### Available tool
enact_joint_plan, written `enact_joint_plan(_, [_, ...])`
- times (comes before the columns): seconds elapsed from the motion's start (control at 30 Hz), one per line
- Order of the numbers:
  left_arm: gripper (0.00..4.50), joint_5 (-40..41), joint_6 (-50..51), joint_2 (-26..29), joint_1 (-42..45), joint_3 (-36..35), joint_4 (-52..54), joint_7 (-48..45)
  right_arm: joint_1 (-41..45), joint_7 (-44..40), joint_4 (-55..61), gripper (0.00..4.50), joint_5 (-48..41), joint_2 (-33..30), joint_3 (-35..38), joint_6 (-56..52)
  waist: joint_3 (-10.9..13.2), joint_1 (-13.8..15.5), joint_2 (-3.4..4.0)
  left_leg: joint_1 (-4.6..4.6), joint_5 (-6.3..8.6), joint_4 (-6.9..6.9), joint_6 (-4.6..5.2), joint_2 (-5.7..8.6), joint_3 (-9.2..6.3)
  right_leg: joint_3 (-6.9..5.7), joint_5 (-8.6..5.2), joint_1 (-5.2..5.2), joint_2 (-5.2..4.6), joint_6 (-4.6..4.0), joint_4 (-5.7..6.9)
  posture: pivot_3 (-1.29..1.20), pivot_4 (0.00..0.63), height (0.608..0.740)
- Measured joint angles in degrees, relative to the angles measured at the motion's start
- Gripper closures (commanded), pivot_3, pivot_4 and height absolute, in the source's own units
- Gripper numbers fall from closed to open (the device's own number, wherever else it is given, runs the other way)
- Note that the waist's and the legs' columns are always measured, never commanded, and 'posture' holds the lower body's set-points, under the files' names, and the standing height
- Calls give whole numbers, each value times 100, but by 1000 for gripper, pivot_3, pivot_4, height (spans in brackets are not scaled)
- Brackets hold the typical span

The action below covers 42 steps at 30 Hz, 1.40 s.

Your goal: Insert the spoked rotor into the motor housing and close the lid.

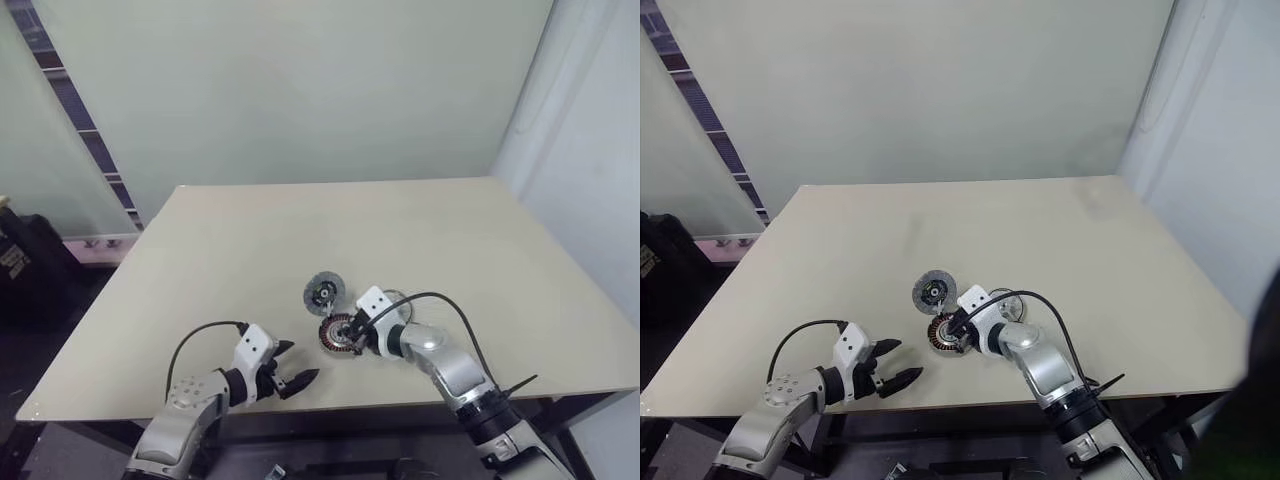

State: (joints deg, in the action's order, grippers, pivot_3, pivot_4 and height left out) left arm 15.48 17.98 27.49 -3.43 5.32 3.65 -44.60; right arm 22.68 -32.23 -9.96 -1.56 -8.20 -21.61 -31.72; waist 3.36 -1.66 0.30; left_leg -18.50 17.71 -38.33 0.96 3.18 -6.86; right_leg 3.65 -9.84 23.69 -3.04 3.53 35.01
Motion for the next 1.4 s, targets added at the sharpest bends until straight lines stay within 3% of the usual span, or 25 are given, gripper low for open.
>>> enact_joint_plan(1.4, [0, 5, -3, 97, -197, -63, 56, 123, 309, -40, -1017, 3696, 286, 430, -56, 516, 0, -119, 2, 0, -5, 1, -8, -1, -3, 2, 3, 12, 3, -5, 17, 0, 0, 740])
